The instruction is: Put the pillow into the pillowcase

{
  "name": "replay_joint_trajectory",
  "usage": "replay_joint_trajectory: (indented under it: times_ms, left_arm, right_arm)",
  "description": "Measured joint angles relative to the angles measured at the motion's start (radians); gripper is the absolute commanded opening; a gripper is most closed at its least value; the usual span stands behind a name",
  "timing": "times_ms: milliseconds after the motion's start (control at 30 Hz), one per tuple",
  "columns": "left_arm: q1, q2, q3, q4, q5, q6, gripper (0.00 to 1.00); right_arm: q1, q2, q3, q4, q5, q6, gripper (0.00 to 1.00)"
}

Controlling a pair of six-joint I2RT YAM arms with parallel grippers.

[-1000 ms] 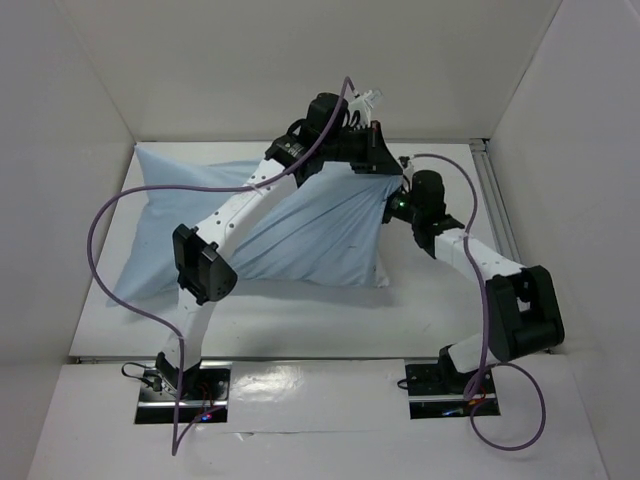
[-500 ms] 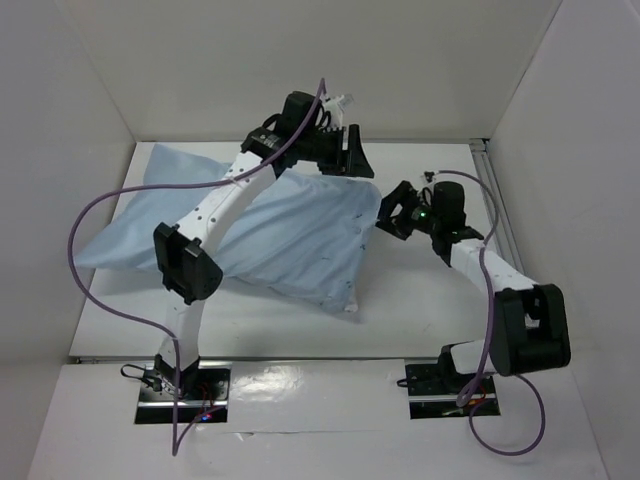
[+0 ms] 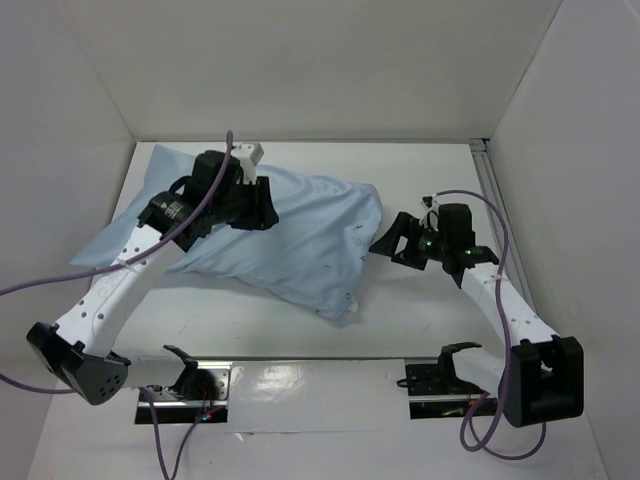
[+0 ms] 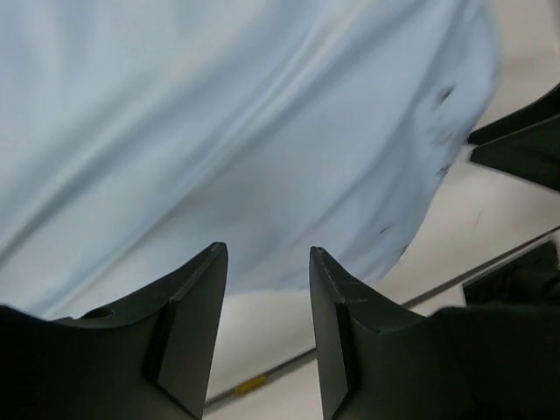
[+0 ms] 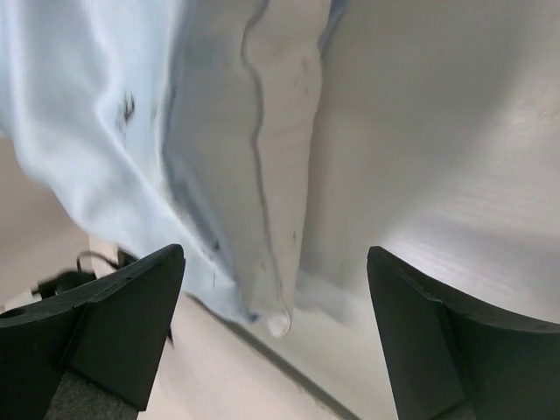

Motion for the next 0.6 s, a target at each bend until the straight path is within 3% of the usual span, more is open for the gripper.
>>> replay_joint_trajectory:
  times_ms: [67,133,200,233,300,367,400,467,500,600]
  left_arm:
    - [-0.008,-0.019,-0.090,-0.017,-0.005,-0.013,0.45]
    - [-0.031,-0.011,-0.163,-0.025,-0.004,-0.028,0.43]
    - [-0.076,0.008,-0.213,-0.043,-0.005,-0.035,0.47]
    - [-0.100,0.015,-0.227,-0.048,-0.005,-0.046,0.59]
    - [-0.137,0.018,-0.241,-0.053,-0.006,-0.055,0.65]
    - [-0.145,0.018,-0.242,-0.056,-0.037,-0.072,0.76]
    - [-0.139,0.019,-0.242,-0.058,-0.062,-0.084,0.74]
    - [-0.107,0.027,-0.242,-0.071,-0.117,-0.115,0.66]
    - [-0.079,0.036,-0.242,-0.080,-0.143,-0.135,0.64]
    - [0.020,0.073,-0.259,-0.089,-0.210,-0.175,0.63]
  right_arm:
    - [0.028,-0.023,-0.021,-0.023,-0.016,-0.023,0.87]
    - [0.053,-0.024,-0.024,-0.032,-0.045,-0.046,0.87]
    - [0.088,-0.012,-0.024,-0.031,-0.069,-0.070,0.89]
    - [0.116,0.004,-0.024,-0.028,-0.081,-0.081,0.89]
    - [0.179,0.049,-0.024,-0.016,-0.108,-0.098,0.86]
    - [0.252,0.115,-0.023,0.011,-0.126,-0.107,0.69]
    - [0.291,0.154,-0.018,0.028,-0.126,-0.108,0.36]
    - [0.360,0.228,0.005,0.059,-0.117,-0.101,0.06]
    - [0.386,0.263,0.023,0.078,-0.113,-0.098,0.00]
    - [0.439,0.342,0.107,0.113,-0.111,-0.071,0.00]
